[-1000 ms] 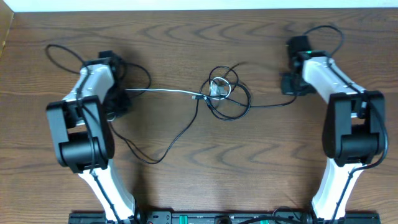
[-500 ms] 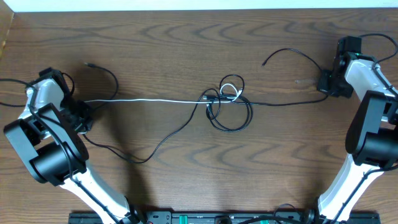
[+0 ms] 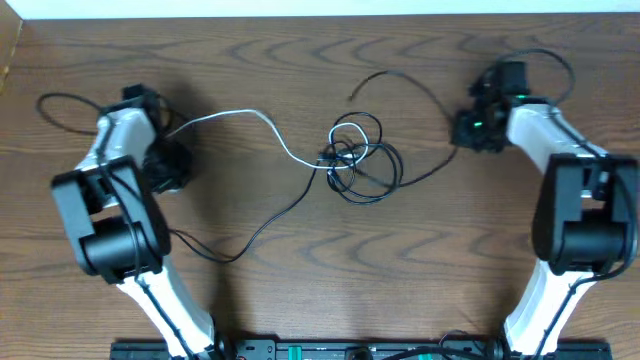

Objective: Untangle cables
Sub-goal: 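Bring both grippers back inward toward the cable pile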

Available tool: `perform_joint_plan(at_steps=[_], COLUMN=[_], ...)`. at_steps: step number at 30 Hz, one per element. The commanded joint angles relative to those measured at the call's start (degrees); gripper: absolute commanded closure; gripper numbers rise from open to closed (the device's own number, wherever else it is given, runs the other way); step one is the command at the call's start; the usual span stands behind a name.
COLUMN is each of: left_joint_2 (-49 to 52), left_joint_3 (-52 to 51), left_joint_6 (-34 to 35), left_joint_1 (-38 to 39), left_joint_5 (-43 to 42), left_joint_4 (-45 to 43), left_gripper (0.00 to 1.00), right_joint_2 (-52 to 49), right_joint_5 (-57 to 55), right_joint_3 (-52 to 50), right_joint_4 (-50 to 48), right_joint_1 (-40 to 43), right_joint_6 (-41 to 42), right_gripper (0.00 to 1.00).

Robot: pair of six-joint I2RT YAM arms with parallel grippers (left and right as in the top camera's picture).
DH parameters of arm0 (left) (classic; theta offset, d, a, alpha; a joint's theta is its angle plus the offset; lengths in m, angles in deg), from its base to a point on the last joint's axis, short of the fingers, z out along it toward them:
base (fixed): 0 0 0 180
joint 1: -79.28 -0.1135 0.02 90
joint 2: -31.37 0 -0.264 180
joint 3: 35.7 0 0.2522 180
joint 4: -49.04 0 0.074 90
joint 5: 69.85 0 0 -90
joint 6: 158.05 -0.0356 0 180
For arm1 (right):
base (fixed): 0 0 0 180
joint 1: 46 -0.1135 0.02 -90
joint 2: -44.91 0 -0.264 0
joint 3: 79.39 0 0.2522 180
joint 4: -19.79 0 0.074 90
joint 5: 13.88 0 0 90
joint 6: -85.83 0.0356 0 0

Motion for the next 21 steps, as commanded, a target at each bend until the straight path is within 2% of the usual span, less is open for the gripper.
perform_joint_plan(at_steps=[1, 7, 11, 19, 21], left_joint_2=[1.42, 1.42, 1.42, 1.42, 1.42], left_joint_3=[-0.7, -0.7, -0.7, -0.7, -0.7], left_joint_6=[0.33, 0.33, 0.33, 0.31, 0.31], left_joint_1=[5.62, 15.65, 20.35, 25.66, 25.97], left_joint_5=[-3.72, -3.72, -3.72, -3.69, -3.69], left_joint_4=[-1.33, -2.89, -3.96, -5.25, -5.2], left_gripper=[0.92, 0.92, 0.92, 0.92, 0.92], right_joint_2=[-4.9, -4.9, -4.9, -4.9, -4.9], right_joint_5=[0.24, -0.66, -5.42, -9.27, -9.27], right_joint_3=[-4.11, -4.11, -4.11, -4.11, -4.11], right_joint_4=[1.16, -0.68, -0.74, -0.76, -0.76], right_joint_1=[-7.13, -18.69, -23.41, -26.32, -26.29], right_joint_6=[-5.46, -19.26, -23.61, -24.7, -24.7], right_gripper=[0.99, 0.99, 0.99, 0.93, 0.85])
